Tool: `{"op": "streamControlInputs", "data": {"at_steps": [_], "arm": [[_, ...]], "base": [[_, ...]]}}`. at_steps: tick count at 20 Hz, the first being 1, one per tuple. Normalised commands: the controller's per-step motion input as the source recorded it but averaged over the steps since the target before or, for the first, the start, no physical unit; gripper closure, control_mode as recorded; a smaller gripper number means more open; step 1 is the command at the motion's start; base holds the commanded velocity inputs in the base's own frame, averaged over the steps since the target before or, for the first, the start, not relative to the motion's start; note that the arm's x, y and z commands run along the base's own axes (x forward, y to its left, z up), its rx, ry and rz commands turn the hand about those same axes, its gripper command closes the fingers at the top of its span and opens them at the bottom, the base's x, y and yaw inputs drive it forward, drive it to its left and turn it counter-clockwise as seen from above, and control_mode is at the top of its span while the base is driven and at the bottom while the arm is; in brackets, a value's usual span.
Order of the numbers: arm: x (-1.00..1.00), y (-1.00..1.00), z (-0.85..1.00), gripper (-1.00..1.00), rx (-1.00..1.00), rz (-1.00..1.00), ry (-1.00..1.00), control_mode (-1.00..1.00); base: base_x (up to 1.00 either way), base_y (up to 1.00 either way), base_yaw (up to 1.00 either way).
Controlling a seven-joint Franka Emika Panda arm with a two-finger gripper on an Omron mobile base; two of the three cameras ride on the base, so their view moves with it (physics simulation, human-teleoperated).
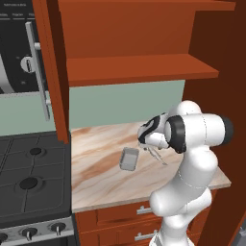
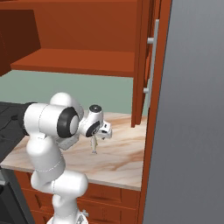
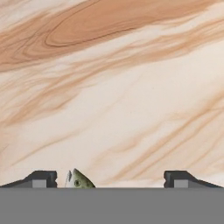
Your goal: Retrieve the tupperware from the cabinet, then place the raw meat into the tupperware to avoid contamination.
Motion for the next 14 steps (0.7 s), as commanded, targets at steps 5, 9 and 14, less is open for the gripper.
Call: {"op": "streamControlInputs", "data": {"at_steps": [5,9,14], "arm": [[0.0,0.0,-0.21,-1.0,0.0,0.0,0.0,-1.0],[0.0,0.1,-0.29,1.0,0.0,0.0,0.03,-1.0],[0.0,0.11,-0.27,1.0,0.0,0.0,0.07,-1.0]], "base": [[0.0,0.0,0.0],[0.0,0.0,0.0],[0.0,0.0,0.0]]}}
